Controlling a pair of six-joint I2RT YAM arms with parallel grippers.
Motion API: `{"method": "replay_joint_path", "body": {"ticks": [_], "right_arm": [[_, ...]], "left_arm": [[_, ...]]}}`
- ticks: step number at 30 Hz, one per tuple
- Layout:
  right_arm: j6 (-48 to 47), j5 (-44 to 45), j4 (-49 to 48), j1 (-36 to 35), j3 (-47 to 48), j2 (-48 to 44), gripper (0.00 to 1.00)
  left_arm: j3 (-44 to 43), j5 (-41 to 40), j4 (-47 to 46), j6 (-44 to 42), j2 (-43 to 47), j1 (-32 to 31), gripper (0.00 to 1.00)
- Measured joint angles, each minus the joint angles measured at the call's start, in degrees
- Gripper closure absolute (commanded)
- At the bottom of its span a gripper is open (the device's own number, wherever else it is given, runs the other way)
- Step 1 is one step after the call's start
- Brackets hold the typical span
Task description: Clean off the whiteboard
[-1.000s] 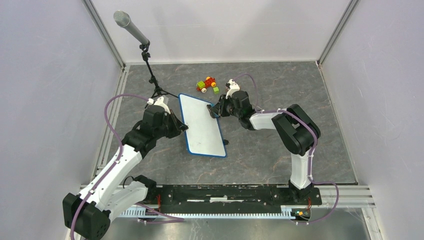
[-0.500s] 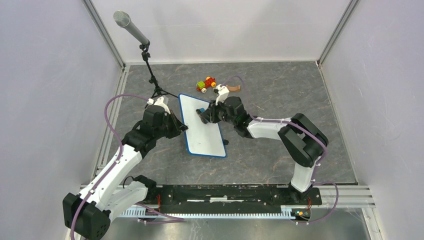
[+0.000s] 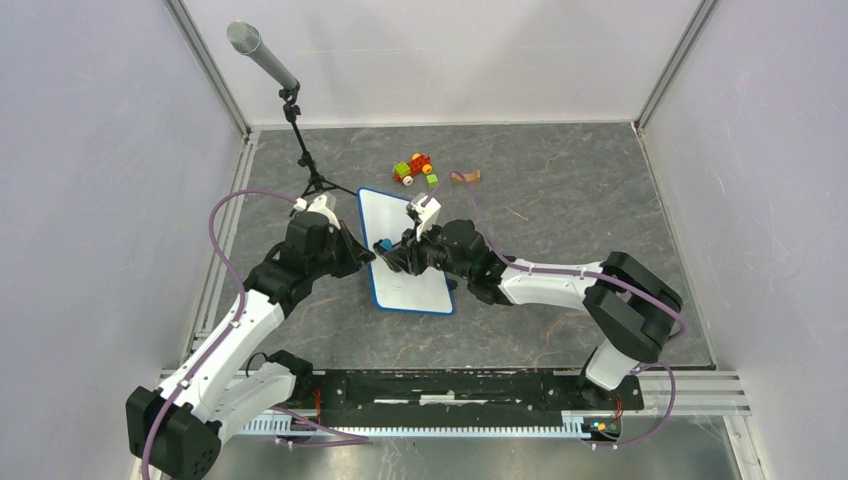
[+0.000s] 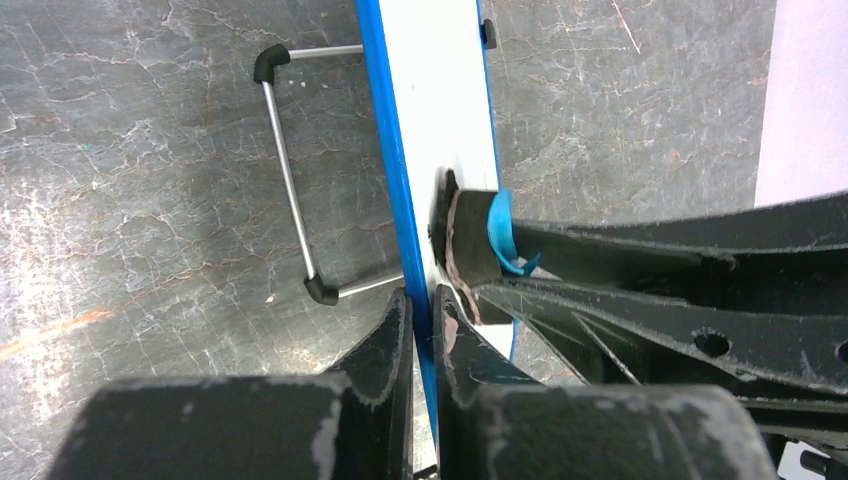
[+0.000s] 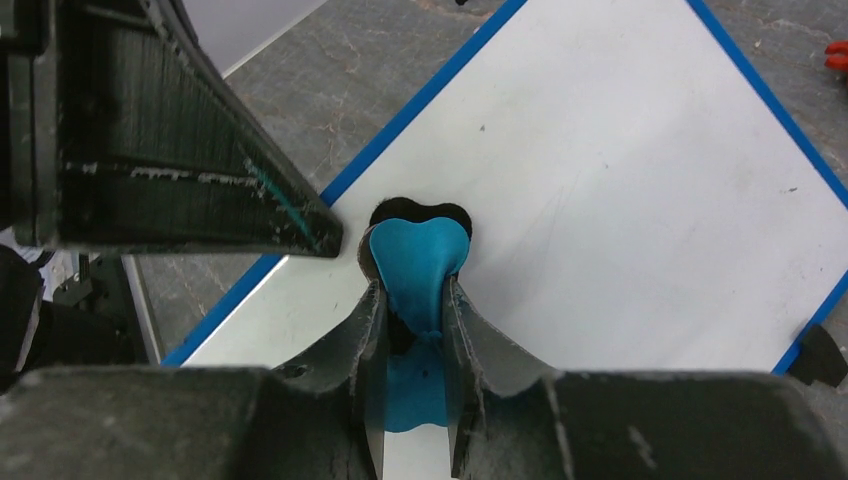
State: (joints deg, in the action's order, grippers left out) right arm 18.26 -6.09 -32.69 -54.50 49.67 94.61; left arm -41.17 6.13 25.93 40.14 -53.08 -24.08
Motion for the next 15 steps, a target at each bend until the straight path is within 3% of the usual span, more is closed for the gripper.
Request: {"method": "replay_joint_path", "body": {"ticks": [15], "right_arm": [[-5.4,-0.4,-0.3,-1.0,-3.7,-2.5,0.74]], "left_arm": [[0.0,0.0,-0.3,0.0,0.0,0.0,0.98]]}}
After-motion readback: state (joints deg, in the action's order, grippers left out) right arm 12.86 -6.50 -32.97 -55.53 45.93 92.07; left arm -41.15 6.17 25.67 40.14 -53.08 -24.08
